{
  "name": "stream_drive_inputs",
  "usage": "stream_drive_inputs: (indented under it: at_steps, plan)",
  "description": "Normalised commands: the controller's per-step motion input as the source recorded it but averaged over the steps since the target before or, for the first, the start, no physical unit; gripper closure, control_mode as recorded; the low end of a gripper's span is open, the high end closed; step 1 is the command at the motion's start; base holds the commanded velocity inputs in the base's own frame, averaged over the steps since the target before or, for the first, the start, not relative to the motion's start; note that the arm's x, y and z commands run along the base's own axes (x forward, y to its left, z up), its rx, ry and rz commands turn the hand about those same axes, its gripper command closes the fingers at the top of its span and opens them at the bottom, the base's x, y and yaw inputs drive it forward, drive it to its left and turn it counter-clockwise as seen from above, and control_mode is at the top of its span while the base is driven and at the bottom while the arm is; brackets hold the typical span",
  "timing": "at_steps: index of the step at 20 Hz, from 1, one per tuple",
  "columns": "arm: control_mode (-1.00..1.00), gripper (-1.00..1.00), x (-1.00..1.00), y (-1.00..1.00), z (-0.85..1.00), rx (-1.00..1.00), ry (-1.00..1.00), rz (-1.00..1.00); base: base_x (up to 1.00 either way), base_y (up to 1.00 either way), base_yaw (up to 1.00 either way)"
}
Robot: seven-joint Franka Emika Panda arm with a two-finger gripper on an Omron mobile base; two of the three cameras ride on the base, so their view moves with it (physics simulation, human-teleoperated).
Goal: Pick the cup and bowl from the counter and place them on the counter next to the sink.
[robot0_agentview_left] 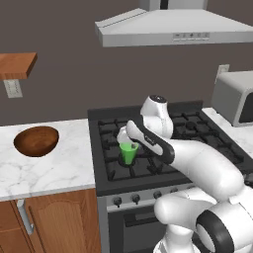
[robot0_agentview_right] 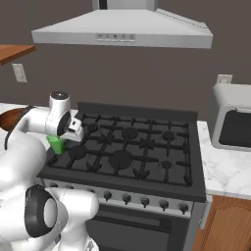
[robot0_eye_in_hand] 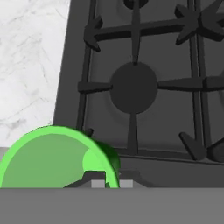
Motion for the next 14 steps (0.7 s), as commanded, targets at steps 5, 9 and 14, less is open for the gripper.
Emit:
stream_drive_inputs:
  at_steps: [5, 9, 14]
  plan:
    - [-1.0, 1.0, -0.24, -0.38, 0.24, -0.05, 0.0, 0.3, 0.0, 0.0, 0.0]
    - [-1.0, 1.0, -0.45, -0.6, 0.12, -0.07, 0.0, 0.28, 0.0, 0.0, 0.0]
    - [-1.0, 1.0, -0.34, -0.66, 0.03, -0.01, 0.0, 0.08, 0.0, 0.0, 0.0]
